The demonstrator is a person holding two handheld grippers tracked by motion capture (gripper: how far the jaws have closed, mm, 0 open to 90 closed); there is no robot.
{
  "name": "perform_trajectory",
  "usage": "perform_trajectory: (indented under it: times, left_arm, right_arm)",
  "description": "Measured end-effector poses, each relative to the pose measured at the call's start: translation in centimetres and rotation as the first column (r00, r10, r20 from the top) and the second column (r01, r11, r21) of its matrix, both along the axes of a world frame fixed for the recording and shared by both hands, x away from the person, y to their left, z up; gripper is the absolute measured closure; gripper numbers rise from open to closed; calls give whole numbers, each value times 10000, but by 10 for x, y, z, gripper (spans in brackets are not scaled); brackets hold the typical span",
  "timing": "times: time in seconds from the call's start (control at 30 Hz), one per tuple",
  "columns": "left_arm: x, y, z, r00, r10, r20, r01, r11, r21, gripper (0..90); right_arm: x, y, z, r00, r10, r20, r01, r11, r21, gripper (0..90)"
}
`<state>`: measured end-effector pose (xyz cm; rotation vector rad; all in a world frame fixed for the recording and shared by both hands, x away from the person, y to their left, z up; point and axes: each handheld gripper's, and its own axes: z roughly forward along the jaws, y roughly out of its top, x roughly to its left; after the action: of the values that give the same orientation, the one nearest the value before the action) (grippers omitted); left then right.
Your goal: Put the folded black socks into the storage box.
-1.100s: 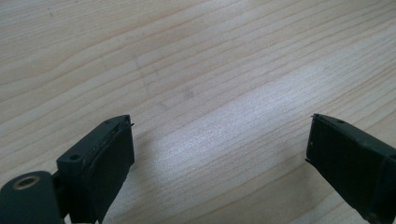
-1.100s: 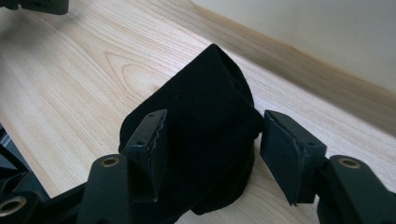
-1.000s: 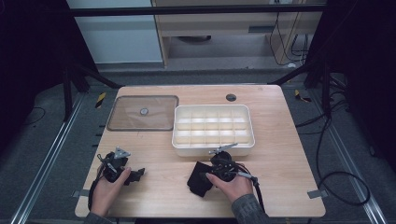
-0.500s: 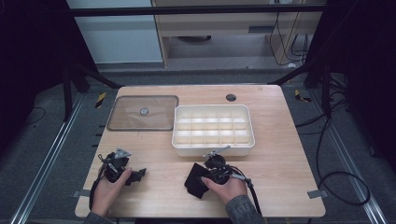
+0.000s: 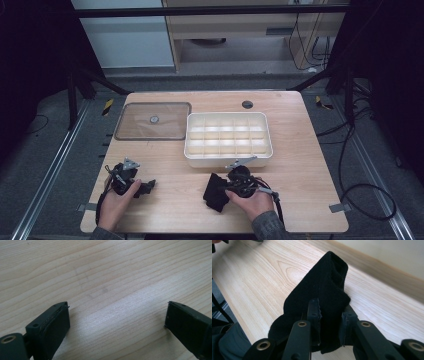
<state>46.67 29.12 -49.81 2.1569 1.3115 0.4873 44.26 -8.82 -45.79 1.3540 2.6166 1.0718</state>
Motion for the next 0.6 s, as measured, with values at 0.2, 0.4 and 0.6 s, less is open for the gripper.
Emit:
perform_trajectory:
  times: [0.2, 0.4, 0.6]
  left_arm:
    - [0, 2, -3, 9997, 73, 246, -72, 10000, -62, 26]
    - [-1, 3, -6, 9988, 71, 483, -63, 9998, -179, 8]
    - [1, 4, -8, 9973, 82, 723, -56, 9993, -370, 0]
  right_arm:
    - [-4, -21, 11, 9994, -236, 242, 238, 9997, -101, 749]
    - [-8, -45, 19, 9975, -609, 349, 618, 9977, -262, 749]
    - [-14, -74, 33, 9938, -917, 628, 939, 9950, -325, 749]
